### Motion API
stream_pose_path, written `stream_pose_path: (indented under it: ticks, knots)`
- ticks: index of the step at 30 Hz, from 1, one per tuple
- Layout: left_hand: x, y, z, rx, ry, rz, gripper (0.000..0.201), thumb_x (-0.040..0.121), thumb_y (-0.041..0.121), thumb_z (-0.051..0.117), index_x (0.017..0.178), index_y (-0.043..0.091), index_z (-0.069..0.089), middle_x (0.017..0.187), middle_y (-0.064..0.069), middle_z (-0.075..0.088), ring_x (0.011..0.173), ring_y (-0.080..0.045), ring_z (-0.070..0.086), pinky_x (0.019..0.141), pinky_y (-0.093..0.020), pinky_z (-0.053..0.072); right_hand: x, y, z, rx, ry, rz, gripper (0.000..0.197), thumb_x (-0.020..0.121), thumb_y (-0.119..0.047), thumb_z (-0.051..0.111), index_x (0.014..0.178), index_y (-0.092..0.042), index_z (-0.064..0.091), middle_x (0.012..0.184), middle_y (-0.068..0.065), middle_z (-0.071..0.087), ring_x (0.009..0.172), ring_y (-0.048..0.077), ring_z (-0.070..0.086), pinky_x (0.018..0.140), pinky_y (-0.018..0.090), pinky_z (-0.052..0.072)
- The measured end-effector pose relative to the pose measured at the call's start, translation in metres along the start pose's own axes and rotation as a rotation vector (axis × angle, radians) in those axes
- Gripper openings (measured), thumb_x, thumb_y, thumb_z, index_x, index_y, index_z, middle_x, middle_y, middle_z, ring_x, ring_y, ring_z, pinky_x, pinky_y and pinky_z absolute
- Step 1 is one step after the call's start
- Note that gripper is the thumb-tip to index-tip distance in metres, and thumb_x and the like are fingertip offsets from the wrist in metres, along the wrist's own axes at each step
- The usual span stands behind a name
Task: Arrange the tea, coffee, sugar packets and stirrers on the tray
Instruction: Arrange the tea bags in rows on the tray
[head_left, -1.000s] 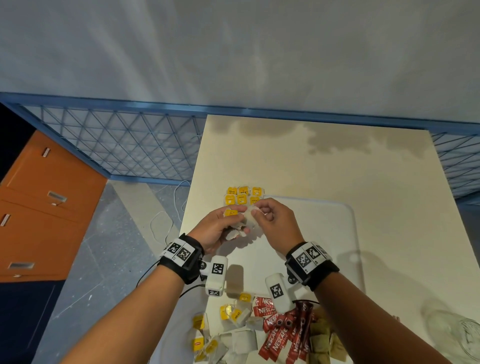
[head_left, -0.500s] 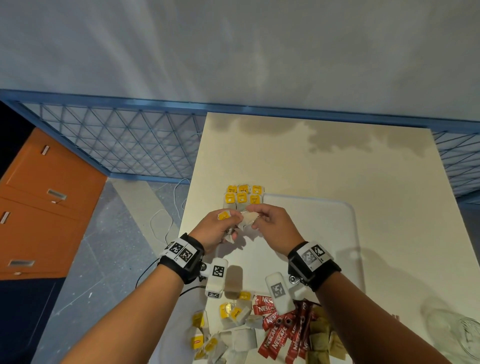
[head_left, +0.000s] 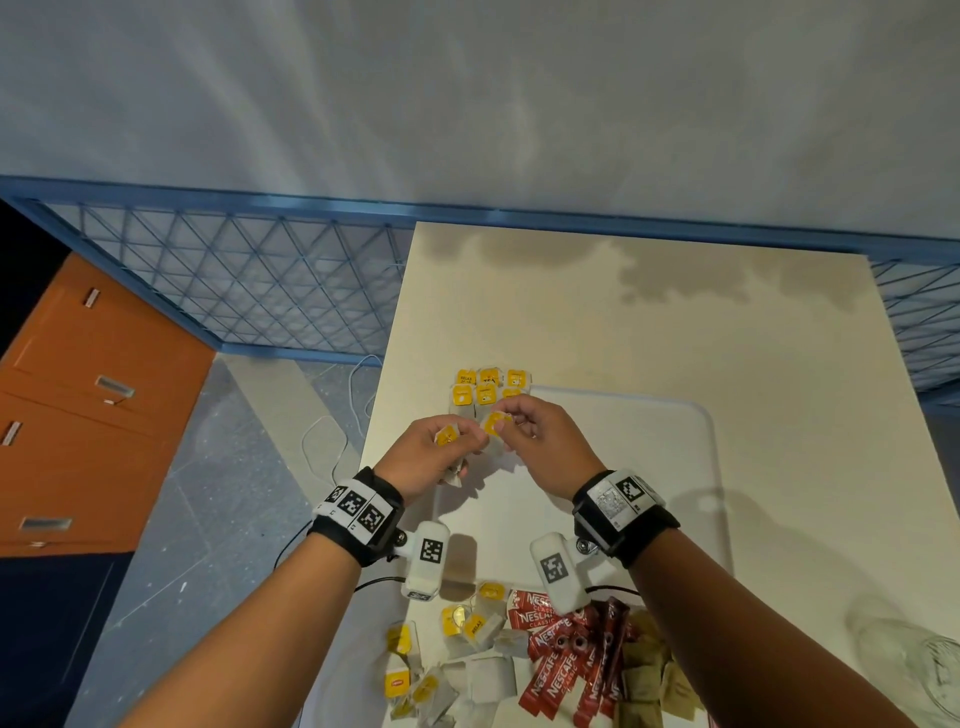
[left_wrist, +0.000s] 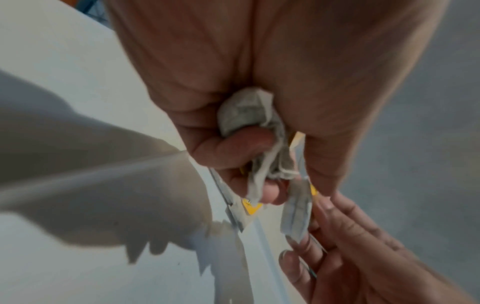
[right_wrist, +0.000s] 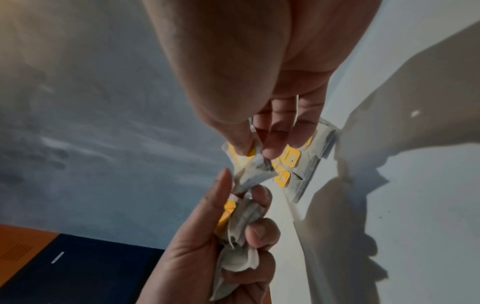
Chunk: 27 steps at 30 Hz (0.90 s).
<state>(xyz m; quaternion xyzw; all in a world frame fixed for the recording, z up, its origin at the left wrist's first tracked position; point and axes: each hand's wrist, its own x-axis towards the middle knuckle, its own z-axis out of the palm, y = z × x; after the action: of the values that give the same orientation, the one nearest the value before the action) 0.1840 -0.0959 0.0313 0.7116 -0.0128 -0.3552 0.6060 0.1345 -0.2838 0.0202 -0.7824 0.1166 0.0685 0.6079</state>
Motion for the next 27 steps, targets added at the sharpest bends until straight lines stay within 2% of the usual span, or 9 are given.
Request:
stream_pose_path:
  ticks: [3,6,11,13,15,17,19,22,27]
  knots:
    - [0.002,-0.005,0.001,0.047,0.032,0.021,0.008,0.092,0.018,0.072,0.085,0.013,0.071,0.07,-0.007,0.065,0.054,-0.018,0.056,0.051,-0.023,0.045,0.003,0.005,0.006,0.036,0.038,0.032,0.017,0.091,-0.029,0.071,0.108,-0.033,0.07,0.089,0.01,0.067,0.085,0.031,0.068,0.083,0.043,0.056]
    - [0.002,-0.006,0.002,0.009,0.094,0.017,0.007,0.093,0.013,0.071,0.087,0.01,0.069,0.067,-0.001,0.067,0.05,-0.015,0.055,0.048,-0.021,0.044,0.003,0.01,0.013,0.078,0.071,0.089,0.022,0.088,-0.033,0.072,0.108,-0.023,0.072,0.088,0.001,0.074,0.086,0.023,0.071,0.084,0.042,0.059]
    - [0.003,-0.015,-0.006,-0.012,0.12,-0.023,0.004,0.092,0.014,0.071,0.092,0.01,0.071,0.074,-0.005,0.069,0.053,-0.015,0.057,0.051,-0.023,0.047,0.005,0.017,0.025,0.001,0.036,0.128,0.022,0.09,-0.029,0.071,0.079,-0.009,0.069,0.079,0.015,0.07,0.068,0.019,0.063,0.064,0.035,0.053]
    - [0.003,-0.017,-0.01,-0.059,0.125,-0.062,0.006,0.094,0.015,0.069,0.094,0.01,0.072,0.084,-0.01,0.072,0.056,-0.018,0.059,0.052,-0.024,0.048,0.009,0.015,0.028,-0.093,0.056,0.141,0.027,0.09,-0.032,0.069,0.073,-0.011,0.063,0.069,0.006,0.065,0.065,0.021,0.059,0.064,0.037,0.052]
    - [0.001,-0.017,-0.014,-0.116,0.149,-0.112,0.013,0.097,0.02,0.063,0.1,0.01,0.072,0.088,-0.009,0.073,0.058,-0.017,0.062,0.048,-0.022,0.044,0.014,0.011,0.029,-0.183,0.07,0.141,0.032,0.093,-0.027,0.068,0.067,-0.013,0.057,0.061,-0.006,0.054,0.06,0.012,0.05,0.059,0.03,0.043]
    - [0.0,-0.02,-0.02,-0.263,0.164,-0.168,0.019,0.1,0.025,0.058,0.104,0.01,0.069,0.09,-0.008,0.072,0.061,-0.017,0.061,0.046,-0.023,0.036,0.019,0.005,0.031,-0.253,0.071,0.149,0.034,0.095,-0.024,0.066,0.066,-0.014,0.055,0.06,-0.008,0.049,0.058,0.01,0.045,0.056,0.028,0.036]
    - [-0.001,-0.023,-0.027,-0.455,0.178,-0.227,0.023,0.102,0.029,0.055,0.109,0.01,0.066,0.095,-0.01,0.072,0.066,-0.02,0.06,0.045,-0.024,0.033,0.023,0.006,0.036,-0.316,0.046,0.177,0.034,0.096,-0.027,0.065,0.065,-0.015,0.056,0.06,-0.004,0.05,0.06,0.018,0.048,0.059,0.03,0.04]
    - [-0.004,-0.027,-0.034,-0.627,0.182,-0.293,0.026,0.101,0.029,0.051,0.113,0.009,0.064,0.103,-0.014,0.071,0.069,-0.023,0.066,0.04,-0.02,0.041,0.027,0.007,0.047,-0.41,0.033,0.189,0.031,0.091,-0.038,0.062,0.068,-0.018,0.057,0.061,-0.002,0.058,0.066,0.028,0.059,0.067,0.04,0.054]
    - [-0.011,-0.03,-0.038,-0.827,0.05,-0.325,0.032,0.091,0.02,0.046,0.114,0.005,0.062,0.104,-0.019,0.07,0.075,-0.032,0.071,0.046,-0.023,0.052,0.031,0.004,0.054,-0.55,0.054,0.174,0.027,0.096,-0.04,0.057,0.078,-0.021,0.063,0.076,-0.004,0.067,0.075,0.024,0.064,0.073,0.041,0.056]
